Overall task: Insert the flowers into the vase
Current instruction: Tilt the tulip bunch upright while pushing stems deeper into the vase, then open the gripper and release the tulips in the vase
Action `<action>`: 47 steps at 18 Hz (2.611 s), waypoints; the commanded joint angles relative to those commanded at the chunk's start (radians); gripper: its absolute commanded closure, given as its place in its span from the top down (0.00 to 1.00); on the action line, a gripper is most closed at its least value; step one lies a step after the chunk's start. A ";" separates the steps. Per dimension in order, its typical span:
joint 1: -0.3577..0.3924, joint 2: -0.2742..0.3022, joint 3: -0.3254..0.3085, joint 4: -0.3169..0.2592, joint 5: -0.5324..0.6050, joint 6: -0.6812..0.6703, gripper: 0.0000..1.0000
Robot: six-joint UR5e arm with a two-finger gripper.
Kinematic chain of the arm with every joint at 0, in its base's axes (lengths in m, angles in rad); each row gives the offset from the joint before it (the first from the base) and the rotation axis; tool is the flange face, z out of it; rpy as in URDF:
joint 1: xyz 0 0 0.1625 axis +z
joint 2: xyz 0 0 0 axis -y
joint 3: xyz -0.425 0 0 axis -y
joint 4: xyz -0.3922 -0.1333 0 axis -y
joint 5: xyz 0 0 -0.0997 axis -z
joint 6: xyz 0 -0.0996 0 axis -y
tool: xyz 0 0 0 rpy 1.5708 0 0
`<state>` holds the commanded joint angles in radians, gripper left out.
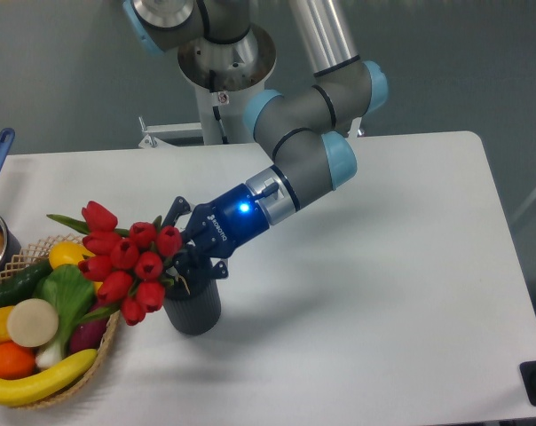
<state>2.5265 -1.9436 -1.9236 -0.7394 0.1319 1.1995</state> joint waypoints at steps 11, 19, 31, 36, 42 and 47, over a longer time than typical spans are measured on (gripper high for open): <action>0.009 0.002 -0.023 -0.002 0.026 0.011 0.31; 0.018 0.002 -0.023 0.000 0.026 0.034 0.53; 0.034 0.015 -0.012 0.003 0.105 0.074 1.00; 0.040 0.078 -0.026 0.000 0.238 0.097 1.00; 0.051 0.147 -0.043 -0.002 0.359 0.097 1.00; 0.061 0.231 -0.064 -0.002 0.527 0.098 1.00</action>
<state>2.5878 -1.7121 -1.9879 -0.7409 0.6592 1.2977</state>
